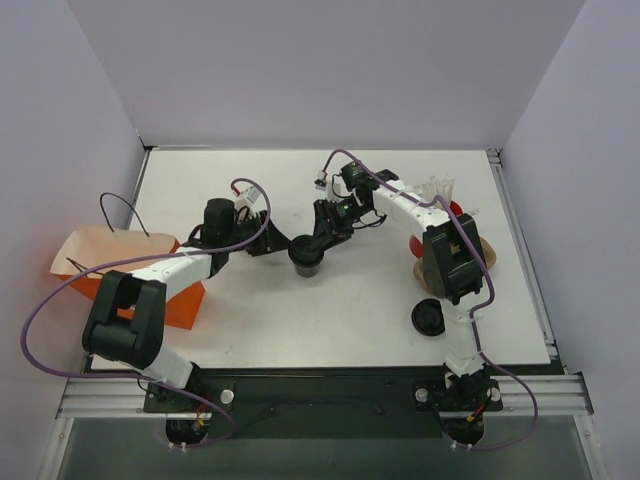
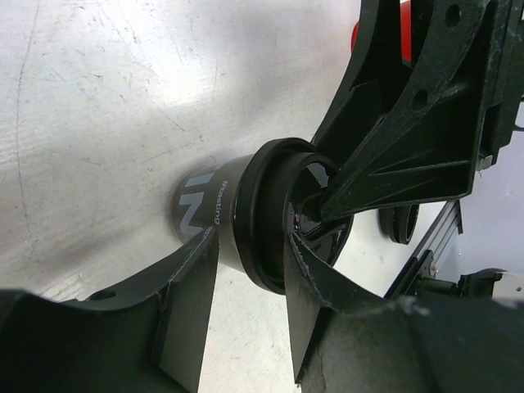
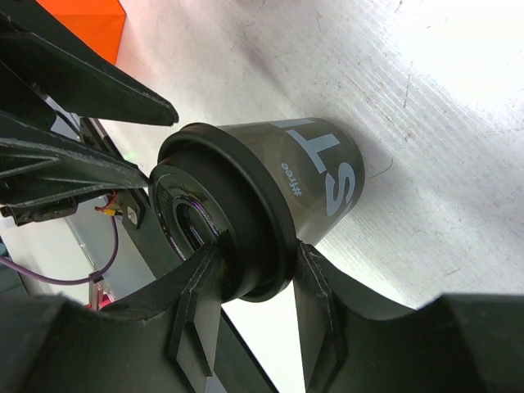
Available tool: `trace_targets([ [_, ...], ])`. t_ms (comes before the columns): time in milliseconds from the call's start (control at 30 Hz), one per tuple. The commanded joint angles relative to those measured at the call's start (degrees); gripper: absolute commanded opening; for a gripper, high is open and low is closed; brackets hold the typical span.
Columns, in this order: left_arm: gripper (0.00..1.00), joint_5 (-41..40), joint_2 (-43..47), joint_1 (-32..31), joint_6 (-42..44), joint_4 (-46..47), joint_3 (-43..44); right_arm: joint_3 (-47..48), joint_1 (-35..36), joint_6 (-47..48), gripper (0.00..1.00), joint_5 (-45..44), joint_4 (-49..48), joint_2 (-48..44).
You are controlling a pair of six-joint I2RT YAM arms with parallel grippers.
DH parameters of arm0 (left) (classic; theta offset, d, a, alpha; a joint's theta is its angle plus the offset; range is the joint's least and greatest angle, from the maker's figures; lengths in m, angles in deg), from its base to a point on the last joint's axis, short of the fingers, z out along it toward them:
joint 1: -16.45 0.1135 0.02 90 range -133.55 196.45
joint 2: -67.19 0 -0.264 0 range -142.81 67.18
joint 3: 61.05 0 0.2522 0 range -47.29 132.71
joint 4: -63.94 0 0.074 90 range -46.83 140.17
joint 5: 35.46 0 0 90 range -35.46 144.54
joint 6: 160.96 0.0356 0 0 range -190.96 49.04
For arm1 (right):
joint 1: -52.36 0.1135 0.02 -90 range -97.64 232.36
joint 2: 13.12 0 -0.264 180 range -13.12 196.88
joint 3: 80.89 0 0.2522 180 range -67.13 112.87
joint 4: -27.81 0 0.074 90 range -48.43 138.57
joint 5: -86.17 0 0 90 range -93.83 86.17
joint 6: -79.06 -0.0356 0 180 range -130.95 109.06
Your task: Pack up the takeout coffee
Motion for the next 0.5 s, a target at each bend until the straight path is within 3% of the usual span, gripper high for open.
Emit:
trace_targets([
  [0, 0.47, 0.73, 2.09, 2.05, -0.78, 1.03, -0.82, -1.2, -0.06, 1.6, 0.26, -3.6, 3.21, 1.52],
  [467, 0.47, 3.38, -2.39, 1.53, -1.4, 3.76, -1.26, -0.94, -0.06, 1.24, 0.26, -3.34, 3.21, 1.43],
])
